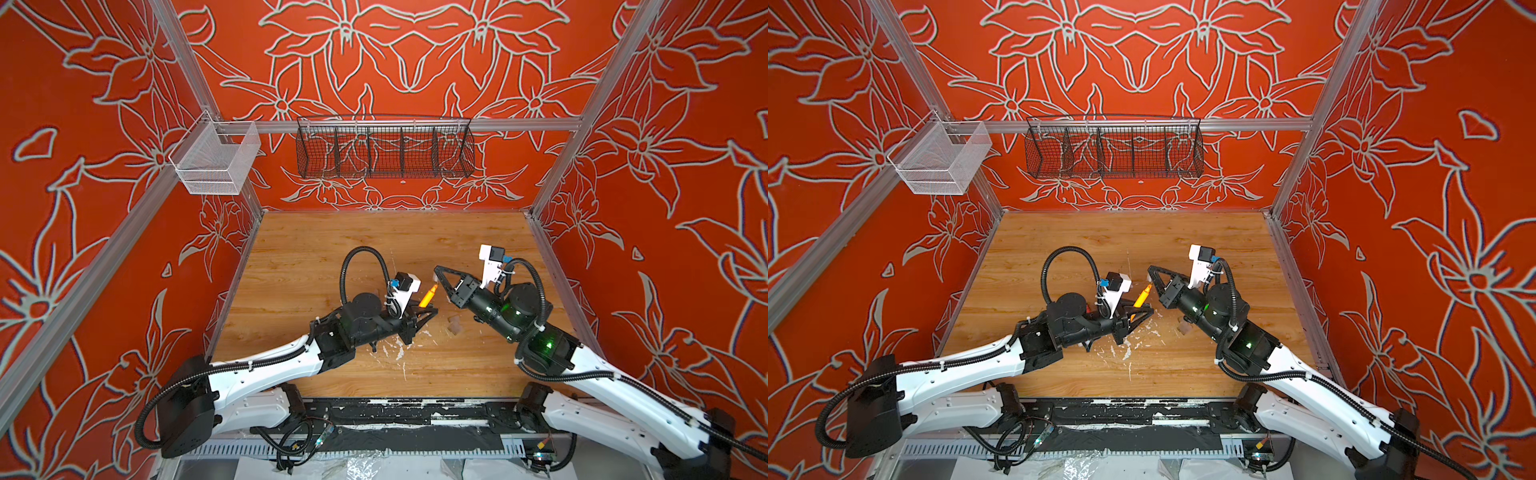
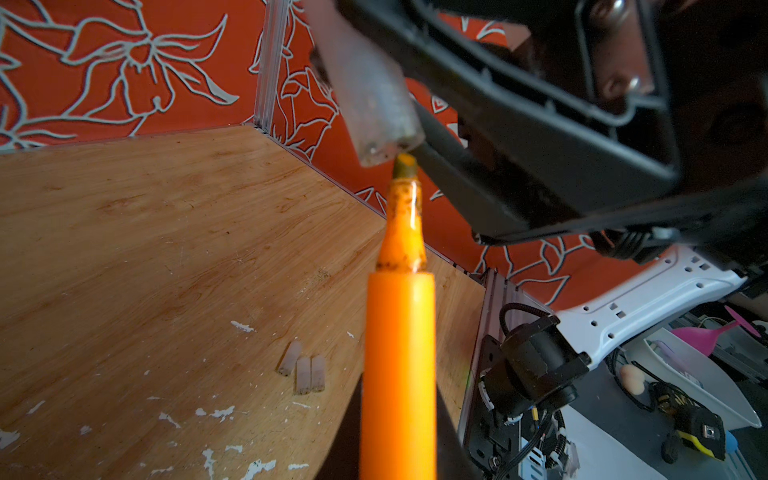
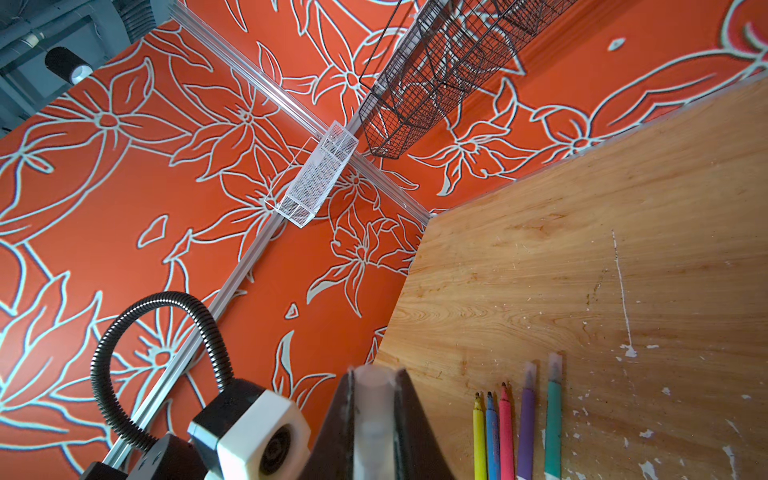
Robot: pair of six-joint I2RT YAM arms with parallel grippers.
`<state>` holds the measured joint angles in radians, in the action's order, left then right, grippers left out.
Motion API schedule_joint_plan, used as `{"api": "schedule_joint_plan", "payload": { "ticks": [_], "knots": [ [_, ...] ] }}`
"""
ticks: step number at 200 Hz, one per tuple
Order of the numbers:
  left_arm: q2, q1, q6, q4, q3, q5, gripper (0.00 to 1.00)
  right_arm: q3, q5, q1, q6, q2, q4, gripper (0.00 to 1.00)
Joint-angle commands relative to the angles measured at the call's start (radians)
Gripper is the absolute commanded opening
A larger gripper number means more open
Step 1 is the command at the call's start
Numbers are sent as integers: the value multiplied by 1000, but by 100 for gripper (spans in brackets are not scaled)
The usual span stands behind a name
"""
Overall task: Insert the pens into the pen caps
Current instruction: 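Carry the cap with the right gripper over the orange marker tip, then press the cap down onto the orange marker tip with the right gripper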
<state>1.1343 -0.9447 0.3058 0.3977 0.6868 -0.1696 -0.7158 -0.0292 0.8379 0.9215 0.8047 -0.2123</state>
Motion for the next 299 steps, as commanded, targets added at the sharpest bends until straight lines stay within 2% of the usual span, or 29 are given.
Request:
{"api": "schedule_joint_plan", "payload": {
  "ticks": [1, 193, 241, 299],
  "knots": [
    [-33, -2, -7, 53, -12, 6, 0, 25, -11, 12, 5, -29, 22, 0],
    [-43, 0, 0, 57, -25, 55, 0, 99, -29, 51, 45, -16, -64, 0],
    [-28, 22, 48, 53, -19, 47, 0, 124, -131, 140, 48, -16, -82, 0],
    [-28, 79, 131, 82, -29, -29, 0, 174, -254, 256, 25, 14, -174, 0]
  ]
}}
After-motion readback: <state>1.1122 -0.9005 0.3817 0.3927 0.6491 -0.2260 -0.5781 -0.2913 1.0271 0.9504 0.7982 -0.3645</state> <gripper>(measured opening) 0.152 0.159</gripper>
